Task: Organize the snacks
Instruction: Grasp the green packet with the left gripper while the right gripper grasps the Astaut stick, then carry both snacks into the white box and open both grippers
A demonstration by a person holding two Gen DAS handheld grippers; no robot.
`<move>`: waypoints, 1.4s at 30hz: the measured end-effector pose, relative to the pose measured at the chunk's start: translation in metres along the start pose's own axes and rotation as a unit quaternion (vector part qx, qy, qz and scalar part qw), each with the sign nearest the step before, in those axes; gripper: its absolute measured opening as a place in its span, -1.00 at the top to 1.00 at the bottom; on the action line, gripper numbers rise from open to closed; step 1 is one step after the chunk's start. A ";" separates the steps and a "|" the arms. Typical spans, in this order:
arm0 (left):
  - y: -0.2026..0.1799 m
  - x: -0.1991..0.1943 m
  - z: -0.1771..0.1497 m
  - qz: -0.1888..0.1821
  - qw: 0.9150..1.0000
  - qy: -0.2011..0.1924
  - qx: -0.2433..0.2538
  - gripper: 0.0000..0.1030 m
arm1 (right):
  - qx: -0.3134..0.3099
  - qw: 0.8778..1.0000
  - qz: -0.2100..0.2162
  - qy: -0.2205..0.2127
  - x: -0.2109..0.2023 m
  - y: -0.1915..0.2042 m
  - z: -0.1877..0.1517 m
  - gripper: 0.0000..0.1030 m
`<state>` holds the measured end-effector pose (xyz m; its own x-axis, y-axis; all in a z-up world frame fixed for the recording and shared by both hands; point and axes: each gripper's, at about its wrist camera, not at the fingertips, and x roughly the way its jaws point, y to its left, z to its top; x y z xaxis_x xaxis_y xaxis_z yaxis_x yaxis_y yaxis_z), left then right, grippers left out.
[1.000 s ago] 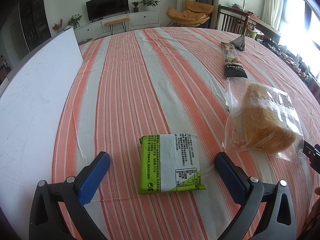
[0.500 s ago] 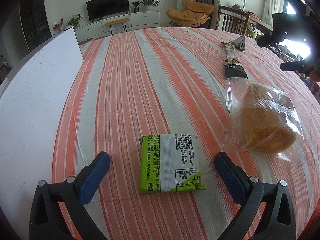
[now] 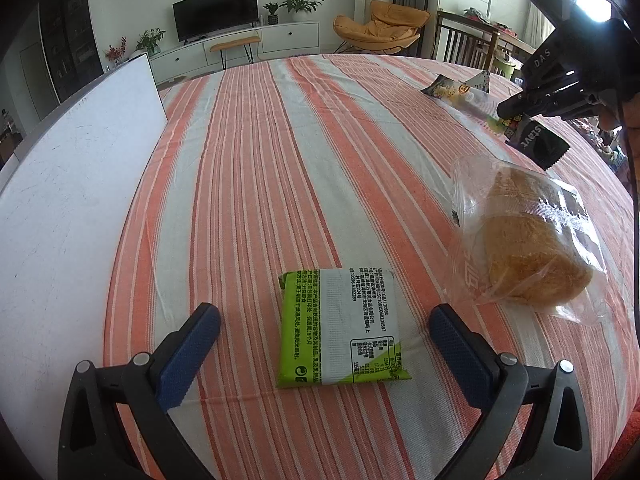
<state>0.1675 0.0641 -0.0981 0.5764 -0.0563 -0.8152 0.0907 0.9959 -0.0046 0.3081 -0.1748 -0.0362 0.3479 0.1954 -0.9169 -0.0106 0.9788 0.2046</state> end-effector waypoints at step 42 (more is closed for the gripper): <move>0.024 -0.073 -0.028 -0.150 0.985 -0.014 -0.086 0.07 | 0.154 0.982 0.080 -0.075 -0.111 -0.158 -0.241 0.82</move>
<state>0.1048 0.0945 -0.0551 0.5673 -0.3493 -0.7458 0.1226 0.9313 -0.3429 0.0450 -0.3360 -0.0492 0.4993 0.3108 -0.8087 0.1999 0.8669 0.4566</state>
